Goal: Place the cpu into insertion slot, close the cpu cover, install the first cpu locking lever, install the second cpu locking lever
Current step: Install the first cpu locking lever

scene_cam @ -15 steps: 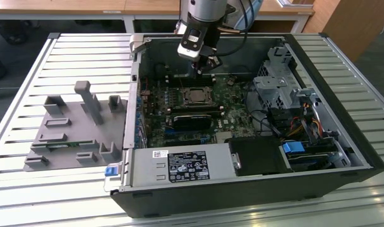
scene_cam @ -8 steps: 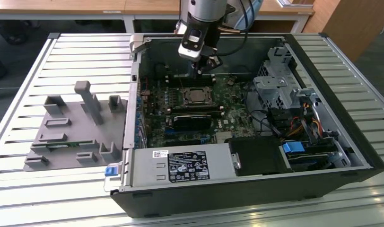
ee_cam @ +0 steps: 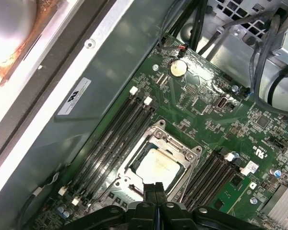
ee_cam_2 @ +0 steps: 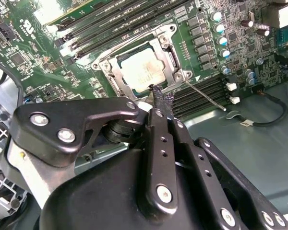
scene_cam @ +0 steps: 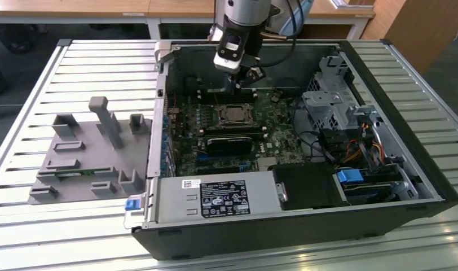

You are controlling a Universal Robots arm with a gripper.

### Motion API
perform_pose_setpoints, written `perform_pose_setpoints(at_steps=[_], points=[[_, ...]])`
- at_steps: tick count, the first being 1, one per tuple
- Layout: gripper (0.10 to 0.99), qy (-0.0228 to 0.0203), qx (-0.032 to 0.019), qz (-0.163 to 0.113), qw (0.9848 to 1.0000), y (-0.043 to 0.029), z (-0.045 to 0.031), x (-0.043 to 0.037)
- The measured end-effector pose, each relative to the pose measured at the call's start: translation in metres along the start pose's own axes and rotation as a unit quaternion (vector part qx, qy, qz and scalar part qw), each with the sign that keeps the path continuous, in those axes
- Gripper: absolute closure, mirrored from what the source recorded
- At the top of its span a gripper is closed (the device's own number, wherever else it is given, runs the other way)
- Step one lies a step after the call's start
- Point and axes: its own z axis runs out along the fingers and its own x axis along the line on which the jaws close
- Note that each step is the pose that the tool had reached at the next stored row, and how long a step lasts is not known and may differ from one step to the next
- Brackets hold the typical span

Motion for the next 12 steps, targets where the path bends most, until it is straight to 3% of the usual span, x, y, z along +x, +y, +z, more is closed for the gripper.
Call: perform_pose_setpoints(at_steps=[12], points=[[0.976,0.0001,0.0006,-0.015,0.9999,0.0,0.0,0.0]])
